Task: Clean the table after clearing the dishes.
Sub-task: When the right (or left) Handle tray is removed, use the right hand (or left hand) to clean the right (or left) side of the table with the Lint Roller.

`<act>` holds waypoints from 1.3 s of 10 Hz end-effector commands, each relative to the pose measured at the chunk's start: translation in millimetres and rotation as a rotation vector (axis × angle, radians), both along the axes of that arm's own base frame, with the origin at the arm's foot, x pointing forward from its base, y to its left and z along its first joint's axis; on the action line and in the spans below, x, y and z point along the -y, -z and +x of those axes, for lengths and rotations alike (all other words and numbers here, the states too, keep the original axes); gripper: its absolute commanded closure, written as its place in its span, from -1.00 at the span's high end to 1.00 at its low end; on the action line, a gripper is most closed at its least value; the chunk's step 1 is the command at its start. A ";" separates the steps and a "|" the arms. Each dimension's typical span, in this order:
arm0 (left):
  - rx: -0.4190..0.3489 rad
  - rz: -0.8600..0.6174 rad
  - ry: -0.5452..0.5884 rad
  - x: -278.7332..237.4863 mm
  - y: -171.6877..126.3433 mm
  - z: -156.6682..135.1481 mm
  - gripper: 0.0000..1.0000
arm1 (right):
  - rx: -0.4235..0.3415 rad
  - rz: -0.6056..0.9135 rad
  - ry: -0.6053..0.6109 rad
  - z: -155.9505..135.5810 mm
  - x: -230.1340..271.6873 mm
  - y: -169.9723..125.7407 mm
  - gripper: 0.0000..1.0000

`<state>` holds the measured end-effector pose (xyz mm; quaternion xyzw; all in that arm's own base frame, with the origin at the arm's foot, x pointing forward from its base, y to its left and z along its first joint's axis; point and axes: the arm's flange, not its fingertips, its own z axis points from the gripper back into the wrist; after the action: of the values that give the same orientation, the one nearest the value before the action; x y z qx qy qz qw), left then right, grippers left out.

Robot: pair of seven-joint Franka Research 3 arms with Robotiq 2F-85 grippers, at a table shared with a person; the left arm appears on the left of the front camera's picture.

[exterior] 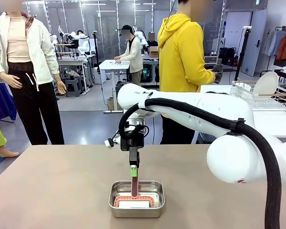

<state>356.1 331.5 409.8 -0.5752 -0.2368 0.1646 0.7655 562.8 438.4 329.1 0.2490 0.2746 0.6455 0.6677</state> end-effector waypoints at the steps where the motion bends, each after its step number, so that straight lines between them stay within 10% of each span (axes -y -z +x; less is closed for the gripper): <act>1: 0.017 -0.020 -0.007 -1.0 -2.3 -1.3 0.79 | -0.021 0.005 0.011 15.4 -14.3 -10.9 -0.15; 2: 0.017 -0.020 -0.007 -1.0 -2.3 -1.3 0.79 | -0.023 0.001 0.009 15.6 -14.7 -11.7 -1.00; 3: 0.017 -0.020 -0.007 -1.0 -2.3 -1.3 0.79 | -0.028 -0.010 0.012 16.1 -14.4 -13.0 -0.23; 4: 0.017 -0.020 -0.007 -1.0 -2.3 -1.3 0.79 | -0.027 -0.024 0.009 16.3 -15.6 -15.2 -1.00; 13: 0.017 -0.020 -0.007 -1.0 -2.3 -1.3 0.79 | 0.085 -0.111 0.104 -3.5 -2.6 -60.4 -1.00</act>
<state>356.0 331.5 409.8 -0.5752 -0.2368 0.1646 0.7655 563.7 437.7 370.6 0.2264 0.2636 0.6298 0.6947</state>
